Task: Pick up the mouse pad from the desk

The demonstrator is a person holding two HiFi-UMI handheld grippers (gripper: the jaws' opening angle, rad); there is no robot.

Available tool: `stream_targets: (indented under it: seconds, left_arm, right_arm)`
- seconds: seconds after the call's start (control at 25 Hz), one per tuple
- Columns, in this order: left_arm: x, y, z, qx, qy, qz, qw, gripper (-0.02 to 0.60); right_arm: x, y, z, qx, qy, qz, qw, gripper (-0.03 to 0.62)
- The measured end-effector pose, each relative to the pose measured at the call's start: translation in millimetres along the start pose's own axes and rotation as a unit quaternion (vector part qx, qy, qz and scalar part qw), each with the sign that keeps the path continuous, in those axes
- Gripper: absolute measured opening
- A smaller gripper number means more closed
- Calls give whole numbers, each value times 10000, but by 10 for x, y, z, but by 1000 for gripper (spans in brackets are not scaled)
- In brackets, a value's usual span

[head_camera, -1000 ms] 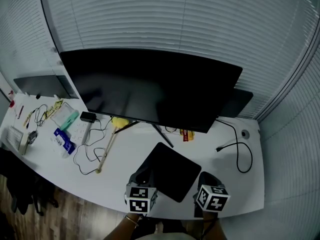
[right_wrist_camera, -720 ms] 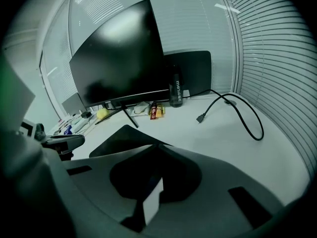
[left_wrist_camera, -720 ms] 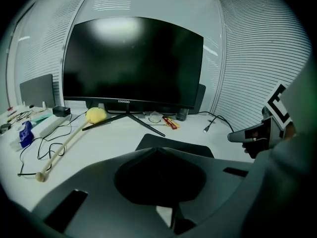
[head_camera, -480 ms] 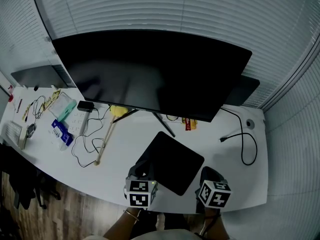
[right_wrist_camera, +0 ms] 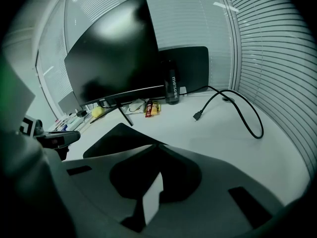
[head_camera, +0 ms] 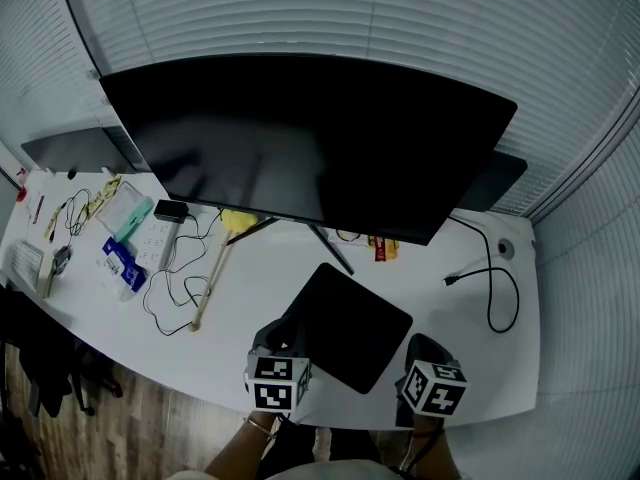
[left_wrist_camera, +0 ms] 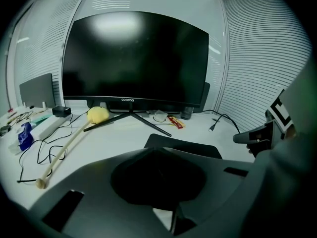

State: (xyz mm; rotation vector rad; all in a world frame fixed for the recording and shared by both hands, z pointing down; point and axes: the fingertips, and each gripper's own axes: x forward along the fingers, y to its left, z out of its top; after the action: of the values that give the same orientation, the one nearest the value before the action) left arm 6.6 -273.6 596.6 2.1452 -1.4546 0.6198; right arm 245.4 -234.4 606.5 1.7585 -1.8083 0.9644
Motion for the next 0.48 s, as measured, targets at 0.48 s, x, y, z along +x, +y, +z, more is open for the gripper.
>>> stream_targets:
  seconds: [0.48]
  left_arm:
    - [128, 75, -90, -16, 225, -91, 9997, 118]
  right_arm:
    - [79, -10, -71, -30, 144, -47, 9999, 34]
